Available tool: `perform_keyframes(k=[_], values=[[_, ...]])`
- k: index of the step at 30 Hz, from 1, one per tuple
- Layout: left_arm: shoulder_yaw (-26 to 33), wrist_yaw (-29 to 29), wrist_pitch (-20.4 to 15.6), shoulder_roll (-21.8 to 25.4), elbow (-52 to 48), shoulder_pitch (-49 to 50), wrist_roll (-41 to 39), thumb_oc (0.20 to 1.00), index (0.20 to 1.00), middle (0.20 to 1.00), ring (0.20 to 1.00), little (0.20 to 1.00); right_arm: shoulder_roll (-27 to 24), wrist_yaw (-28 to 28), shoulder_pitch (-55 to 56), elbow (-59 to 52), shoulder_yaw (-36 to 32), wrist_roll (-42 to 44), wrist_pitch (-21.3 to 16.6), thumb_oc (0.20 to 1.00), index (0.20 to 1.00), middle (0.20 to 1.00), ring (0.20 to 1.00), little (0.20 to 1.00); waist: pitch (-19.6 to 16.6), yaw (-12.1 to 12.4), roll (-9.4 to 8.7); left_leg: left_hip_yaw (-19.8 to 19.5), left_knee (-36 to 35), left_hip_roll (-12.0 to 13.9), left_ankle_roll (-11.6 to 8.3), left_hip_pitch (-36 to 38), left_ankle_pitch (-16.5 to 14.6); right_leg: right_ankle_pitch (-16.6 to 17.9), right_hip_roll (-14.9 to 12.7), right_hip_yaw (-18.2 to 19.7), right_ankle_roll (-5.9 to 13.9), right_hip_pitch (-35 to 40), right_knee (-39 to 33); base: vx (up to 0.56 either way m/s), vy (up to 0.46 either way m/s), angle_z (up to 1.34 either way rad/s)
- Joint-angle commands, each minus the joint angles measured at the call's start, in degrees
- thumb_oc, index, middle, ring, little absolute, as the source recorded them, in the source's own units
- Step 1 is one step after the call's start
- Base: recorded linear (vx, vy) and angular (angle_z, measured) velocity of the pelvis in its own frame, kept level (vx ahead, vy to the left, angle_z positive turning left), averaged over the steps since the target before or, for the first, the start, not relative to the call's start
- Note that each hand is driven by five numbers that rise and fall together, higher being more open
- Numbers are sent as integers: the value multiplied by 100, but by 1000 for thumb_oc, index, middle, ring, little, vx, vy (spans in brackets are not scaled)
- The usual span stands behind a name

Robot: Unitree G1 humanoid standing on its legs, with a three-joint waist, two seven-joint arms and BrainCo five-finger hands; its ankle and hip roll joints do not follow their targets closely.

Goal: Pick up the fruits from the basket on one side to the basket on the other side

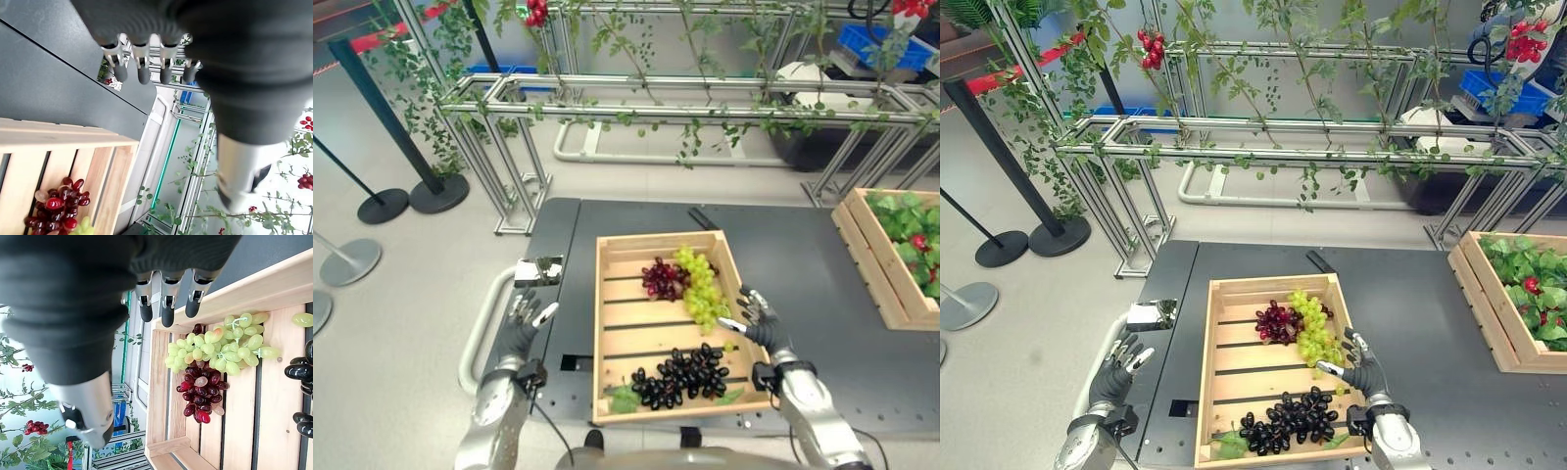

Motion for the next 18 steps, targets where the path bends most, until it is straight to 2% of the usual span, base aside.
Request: perform_keyframes(k=[1, 12, 18], values=[[70, -46, -241, 204, -328, -151, -49, 1000, 1000, 1000, 1000, 1000, -108, -39, -152, -271, -68, -29, -201, 1000, 1000, 1000, 1000, 1000, -105, 54, -146, -422, 1, -147, 105, -422, 13, -415, -368, -68, 510, 149, 56, 0, 0, 0], [139, 129, -281, 216, -372, -171, 139, 1000, 1000, 1000, 1000, 1000, -244, -58, -220, -212, -58, -343, -138, 1000, 1000, 1000, 1000, 1000, -42, 122, -251, -458, 1, -173, 111, -496, 6, -389, -406, -84, 539, 106, 56, 0, 0, 0], [206, 104, -284, 249, -380, -189, 17, 1000, 1000, 1000, 1000, 1000, -813, 122, -441, -111, -64, -1004, 33, 1000, 1000, 1000, 1000, 1000, 71, 234, -383, -503, 1, -182, 105, -624, 46, -351, -420, -111, 564, 18, 56, -7, -7, 2]])
